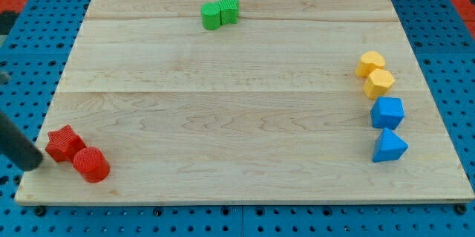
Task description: Move the red circle below the blue triangle
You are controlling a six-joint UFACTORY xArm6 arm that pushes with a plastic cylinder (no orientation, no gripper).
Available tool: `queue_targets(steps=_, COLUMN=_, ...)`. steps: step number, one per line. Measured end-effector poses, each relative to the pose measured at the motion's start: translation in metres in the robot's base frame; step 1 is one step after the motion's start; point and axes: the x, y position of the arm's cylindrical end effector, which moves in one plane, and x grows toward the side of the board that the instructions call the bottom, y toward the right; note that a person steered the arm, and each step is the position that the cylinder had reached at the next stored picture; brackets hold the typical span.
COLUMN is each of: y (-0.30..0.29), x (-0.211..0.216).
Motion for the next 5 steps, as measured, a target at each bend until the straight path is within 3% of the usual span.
queue_targets(steps=2, y=0.104, x=0.019)
queue_targets(steps=3, y=0.027, x=0.009)
queue_targets(steps=4, y=0.068, x=-0.013)
queue_targets(steps=5, y=0.183, x=-0.009)
